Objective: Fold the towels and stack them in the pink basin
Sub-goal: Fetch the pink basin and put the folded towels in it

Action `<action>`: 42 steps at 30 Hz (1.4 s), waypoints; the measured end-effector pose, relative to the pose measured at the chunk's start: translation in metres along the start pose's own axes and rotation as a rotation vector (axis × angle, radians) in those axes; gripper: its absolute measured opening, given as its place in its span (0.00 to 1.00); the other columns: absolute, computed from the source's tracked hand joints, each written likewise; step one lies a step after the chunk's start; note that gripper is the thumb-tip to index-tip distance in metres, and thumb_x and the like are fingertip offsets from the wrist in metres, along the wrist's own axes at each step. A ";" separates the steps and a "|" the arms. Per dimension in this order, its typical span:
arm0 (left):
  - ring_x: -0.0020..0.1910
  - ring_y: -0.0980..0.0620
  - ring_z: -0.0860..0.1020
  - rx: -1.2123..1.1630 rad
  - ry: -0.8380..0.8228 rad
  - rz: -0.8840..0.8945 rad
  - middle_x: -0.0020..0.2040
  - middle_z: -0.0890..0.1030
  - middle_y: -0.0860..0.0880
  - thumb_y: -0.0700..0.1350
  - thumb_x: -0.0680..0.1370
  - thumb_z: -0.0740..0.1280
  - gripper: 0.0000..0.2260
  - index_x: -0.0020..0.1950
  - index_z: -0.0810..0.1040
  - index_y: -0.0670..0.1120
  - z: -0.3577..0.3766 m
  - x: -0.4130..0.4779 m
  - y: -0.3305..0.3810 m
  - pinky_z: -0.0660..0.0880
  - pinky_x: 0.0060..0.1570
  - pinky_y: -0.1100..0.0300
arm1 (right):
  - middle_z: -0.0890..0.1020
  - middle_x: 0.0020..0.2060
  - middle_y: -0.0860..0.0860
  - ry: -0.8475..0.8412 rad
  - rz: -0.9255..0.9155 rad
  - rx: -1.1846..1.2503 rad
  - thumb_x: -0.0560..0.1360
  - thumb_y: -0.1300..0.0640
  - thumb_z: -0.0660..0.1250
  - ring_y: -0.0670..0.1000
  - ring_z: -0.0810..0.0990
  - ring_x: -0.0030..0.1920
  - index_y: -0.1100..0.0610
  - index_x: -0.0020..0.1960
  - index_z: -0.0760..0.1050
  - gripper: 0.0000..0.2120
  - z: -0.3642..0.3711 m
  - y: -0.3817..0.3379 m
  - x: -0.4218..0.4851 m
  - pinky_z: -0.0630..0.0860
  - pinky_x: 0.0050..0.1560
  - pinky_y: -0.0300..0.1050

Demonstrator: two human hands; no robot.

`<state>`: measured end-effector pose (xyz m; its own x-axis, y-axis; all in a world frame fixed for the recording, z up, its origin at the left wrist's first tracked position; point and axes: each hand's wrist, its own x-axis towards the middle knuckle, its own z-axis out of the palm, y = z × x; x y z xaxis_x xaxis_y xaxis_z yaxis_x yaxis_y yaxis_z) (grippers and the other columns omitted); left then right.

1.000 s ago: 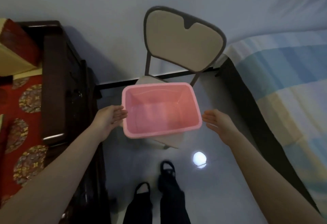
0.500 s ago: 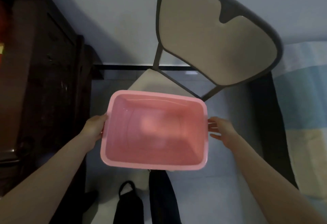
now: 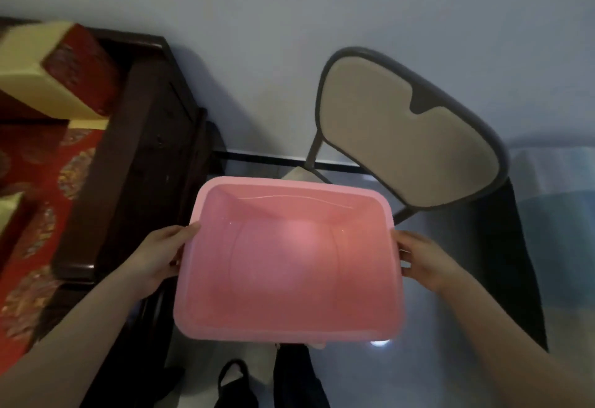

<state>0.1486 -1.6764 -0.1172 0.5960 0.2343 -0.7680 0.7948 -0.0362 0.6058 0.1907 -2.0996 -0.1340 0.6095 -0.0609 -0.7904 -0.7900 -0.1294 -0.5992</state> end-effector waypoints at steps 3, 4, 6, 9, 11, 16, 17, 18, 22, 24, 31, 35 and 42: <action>0.50 0.38 0.79 -0.091 0.057 0.028 0.54 0.80 0.33 0.53 0.75 0.68 0.18 0.51 0.81 0.39 -0.029 -0.033 0.007 0.76 0.53 0.41 | 0.79 0.37 0.53 -0.041 -0.018 -0.032 0.77 0.53 0.66 0.52 0.77 0.40 0.56 0.45 0.79 0.07 0.013 -0.045 -0.017 0.75 0.41 0.47; 0.51 0.37 0.79 -0.122 0.091 0.041 0.54 0.80 0.32 0.53 0.75 0.69 0.18 0.52 0.81 0.38 -0.038 -0.046 0.007 0.77 0.52 0.42 | 0.79 0.37 0.53 -0.061 -0.026 -0.061 0.76 0.53 0.66 0.52 0.77 0.40 0.56 0.44 0.79 0.07 0.021 -0.060 -0.023 0.75 0.40 0.46; 0.53 0.36 0.80 -0.201 0.165 0.064 0.51 0.82 0.35 0.52 0.75 0.69 0.16 0.50 0.81 0.39 -0.061 -0.076 0.003 0.77 0.51 0.43 | 0.79 0.38 0.54 -0.111 -0.054 -0.133 0.76 0.53 0.67 0.53 0.77 0.41 0.58 0.45 0.79 0.08 0.043 -0.086 -0.039 0.75 0.40 0.46; 0.51 0.39 0.81 -0.321 0.279 0.103 0.51 0.83 0.38 0.51 0.74 0.70 0.15 0.51 0.81 0.40 -0.099 -0.123 -0.016 0.77 0.53 0.44 | 0.80 0.38 0.54 -0.202 -0.113 -0.228 0.76 0.53 0.67 0.53 0.77 0.41 0.58 0.47 0.79 0.08 0.091 -0.116 -0.074 0.74 0.39 0.46; 0.49 0.41 0.80 -0.387 0.323 0.131 0.51 0.83 0.39 0.50 0.75 0.69 0.14 0.52 0.81 0.40 -0.124 -0.156 -0.033 0.77 0.51 0.47 | 0.80 0.37 0.53 -0.269 -0.142 -0.300 0.75 0.53 0.67 0.52 0.77 0.39 0.58 0.47 0.79 0.08 0.125 -0.126 -0.093 0.74 0.38 0.45; 0.48 0.41 0.79 -0.505 0.478 0.144 0.49 0.81 0.40 0.51 0.77 0.67 0.12 0.51 0.80 0.43 -0.194 -0.249 -0.107 0.75 0.50 0.45 | 0.81 0.41 0.54 -0.446 -0.267 -0.524 0.76 0.51 0.65 0.53 0.78 0.43 0.57 0.50 0.79 0.10 0.230 -0.129 -0.158 0.79 0.45 0.50; 0.45 0.42 0.78 -0.535 0.519 0.150 0.47 0.80 0.40 0.51 0.77 0.66 0.13 0.51 0.80 0.41 -0.207 -0.267 -0.125 0.75 0.47 0.47 | 0.81 0.42 0.55 -0.475 -0.301 -0.545 0.77 0.51 0.65 0.54 0.78 0.43 0.57 0.51 0.79 0.11 0.253 -0.127 -0.175 0.78 0.43 0.50; 0.43 0.43 0.77 -0.561 0.562 0.147 0.46 0.79 0.40 0.50 0.77 0.66 0.13 0.51 0.79 0.39 -0.218 -0.284 -0.143 0.75 0.44 0.49 | 0.81 0.42 0.56 -0.513 -0.333 -0.544 0.76 0.52 0.65 0.54 0.79 0.43 0.58 0.51 0.79 0.11 0.274 -0.124 -0.190 0.78 0.42 0.50; 0.39 0.46 0.74 -0.712 0.730 0.156 0.43 0.76 0.41 0.49 0.78 0.65 0.15 0.54 0.77 0.37 -0.266 -0.373 -0.238 0.71 0.37 0.56 | 0.83 0.49 0.58 -0.690 -0.432 -0.619 0.75 0.55 0.67 0.58 0.81 0.50 0.60 0.54 0.79 0.11 0.377 -0.084 -0.264 0.77 0.51 0.57; 0.38 0.48 0.72 -0.788 0.792 0.169 0.41 0.75 0.43 0.50 0.78 0.66 0.13 0.51 0.77 0.40 -0.283 -0.411 -0.279 0.69 0.36 0.57 | 0.83 0.50 0.58 -0.752 -0.453 -0.624 0.75 0.56 0.67 0.58 0.81 0.52 0.59 0.55 0.79 0.11 0.420 -0.058 -0.298 0.77 0.52 0.59; 0.35 0.49 0.73 -0.962 1.016 0.122 0.38 0.77 0.45 0.53 0.75 0.68 0.13 0.48 0.79 0.43 -0.330 -0.503 -0.411 0.69 0.35 0.58 | 0.83 0.47 0.59 -0.868 -0.493 -0.671 0.78 0.54 0.63 0.57 0.81 0.48 0.61 0.54 0.79 0.12 0.553 0.049 -0.386 0.79 0.49 0.55; 0.37 0.48 0.74 -1.041 1.096 0.052 0.40 0.79 0.44 0.52 0.74 0.70 0.11 0.44 0.80 0.43 -0.366 -0.520 -0.464 0.70 0.37 0.57 | 0.83 0.47 0.56 -0.893 -0.495 -0.727 0.77 0.53 0.66 0.54 0.80 0.46 0.61 0.53 0.79 0.12 0.620 0.085 -0.412 0.77 0.46 0.51; 0.32 0.48 0.71 -1.059 1.091 0.035 0.36 0.75 0.44 0.51 0.75 0.69 0.12 0.46 0.79 0.42 -0.475 -0.513 -0.517 0.66 0.34 0.58 | 0.83 0.45 0.59 -0.952 -0.471 -0.812 0.75 0.52 0.68 0.56 0.81 0.42 0.62 0.54 0.80 0.15 0.754 0.107 -0.434 0.80 0.42 0.52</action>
<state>-0.6224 -1.3162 0.0628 -0.1381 0.8467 -0.5137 0.0540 0.5244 0.8498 -0.2075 -1.3409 0.0494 0.2654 0.8183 -0.5099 -0.0535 -0.5156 -0.8552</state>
